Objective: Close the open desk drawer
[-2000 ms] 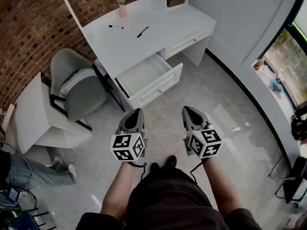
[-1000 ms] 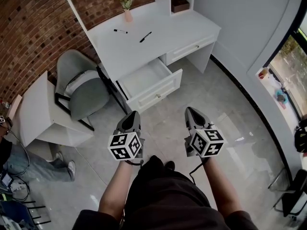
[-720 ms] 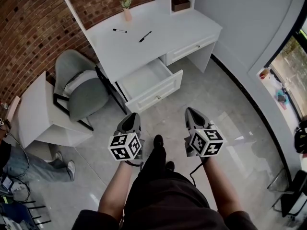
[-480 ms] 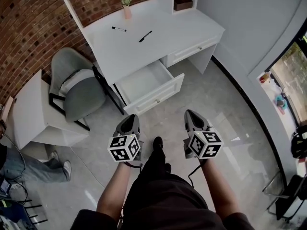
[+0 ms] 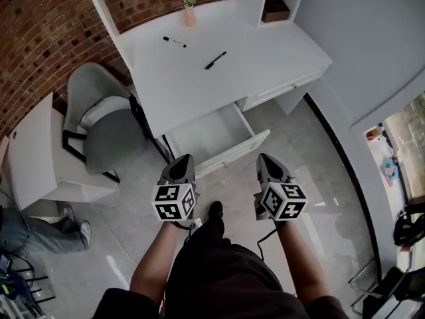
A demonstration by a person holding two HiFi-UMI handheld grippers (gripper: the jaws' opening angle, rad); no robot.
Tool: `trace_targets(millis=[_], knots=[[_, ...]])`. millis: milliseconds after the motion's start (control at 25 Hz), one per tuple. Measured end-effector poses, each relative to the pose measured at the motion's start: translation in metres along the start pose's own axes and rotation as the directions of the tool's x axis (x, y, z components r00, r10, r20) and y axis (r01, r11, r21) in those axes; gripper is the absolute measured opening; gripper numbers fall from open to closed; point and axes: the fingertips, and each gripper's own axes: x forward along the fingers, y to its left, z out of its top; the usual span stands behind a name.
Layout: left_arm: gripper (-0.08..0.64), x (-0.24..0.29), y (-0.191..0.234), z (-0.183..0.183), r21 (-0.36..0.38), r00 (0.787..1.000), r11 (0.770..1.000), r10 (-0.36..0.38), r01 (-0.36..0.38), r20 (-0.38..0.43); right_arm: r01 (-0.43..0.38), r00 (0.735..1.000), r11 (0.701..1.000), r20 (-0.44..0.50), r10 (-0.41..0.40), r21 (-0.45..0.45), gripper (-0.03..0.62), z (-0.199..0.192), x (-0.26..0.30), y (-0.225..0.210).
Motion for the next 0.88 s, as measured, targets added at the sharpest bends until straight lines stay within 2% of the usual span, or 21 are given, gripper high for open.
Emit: trace_targets(millis=[280,520,880], knots=[[0.011,0.028,0.028,0.011,-0.041,0.999,0.998,0.044,-0.044,-0.005,-0.017,0.999,0.999,-0.036,0.016,-0.029,0.005,0.016,0.051,-0.002],[0.009,0.036,0.039,0.007,-0.087,0.994,0.990,0.113,-0.113,-0.010,-0.083,0.992,0.995,-0.097,0.077,-0.058,0.005,0.015,0.084,-0.010],[0.009,0.029,0.026,-0.004,-0.144,0.963,0.952,0.270,-0.269,-0.014,-0.222,0.963,0.968,-0.179,0.199,-0.117,0.005,0.013,0.103,-0.026]])
